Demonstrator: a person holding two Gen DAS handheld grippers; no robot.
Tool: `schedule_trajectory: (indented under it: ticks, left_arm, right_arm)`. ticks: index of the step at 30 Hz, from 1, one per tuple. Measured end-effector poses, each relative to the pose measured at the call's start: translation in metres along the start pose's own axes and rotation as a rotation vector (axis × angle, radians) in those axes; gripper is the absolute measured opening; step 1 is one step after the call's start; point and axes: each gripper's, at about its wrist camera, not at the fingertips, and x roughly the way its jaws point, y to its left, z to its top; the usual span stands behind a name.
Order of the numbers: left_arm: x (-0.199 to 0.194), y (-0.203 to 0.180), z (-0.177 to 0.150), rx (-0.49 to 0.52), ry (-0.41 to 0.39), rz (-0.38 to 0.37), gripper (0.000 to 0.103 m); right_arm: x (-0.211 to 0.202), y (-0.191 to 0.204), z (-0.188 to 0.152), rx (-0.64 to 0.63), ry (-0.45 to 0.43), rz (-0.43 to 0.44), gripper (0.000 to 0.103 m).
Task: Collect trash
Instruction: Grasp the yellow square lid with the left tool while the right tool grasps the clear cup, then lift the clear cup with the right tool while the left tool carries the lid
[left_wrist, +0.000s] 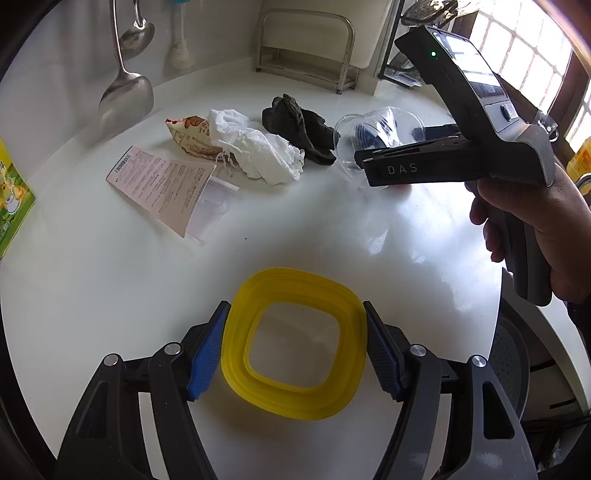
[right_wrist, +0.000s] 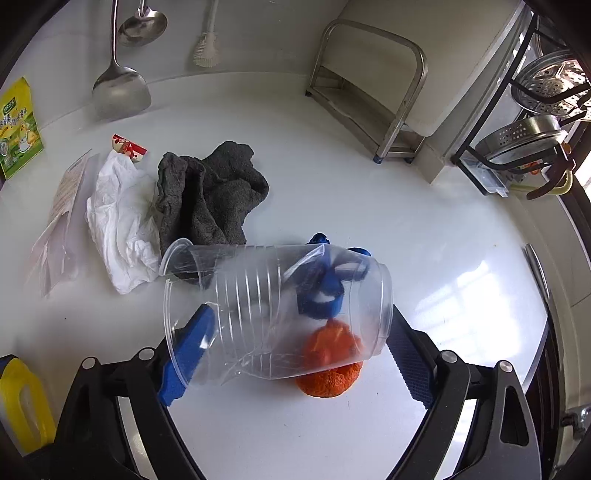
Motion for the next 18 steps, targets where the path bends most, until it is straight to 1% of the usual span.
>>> schedule_trajectory:
  ticks: [1, 5, 10, 18]
  left_arm:
    - [0.000, 0.000, 0.000, -0.001, -0.001, 0.000, 0.067]
    - [-0.001, -0.002, 0.001, -0.009, -0.008, 0.003, 0.067]
    - [-0.008, -0.006, 0.006, -0.009, -0.028, 0.006, 0.067]
    - [-0.020, -0.017, 0.015, -0.013, -0.056, 0.006, 0.067]
  right_arm:
    - [0.001, -0.003, 0.001, 0.011, 0.010, 0.026, 0.078]
    - [-0.010, -0.011, -0.001, 0.035, -0.001, 0.054, 0.076]
    - [-0.034, -0.022, -0.002, 0.095, -0.034, 0.111, 0.075]
    - [-0.081, -0.034, -0.012, 0.130, -0.080, 0.164, 0.075]
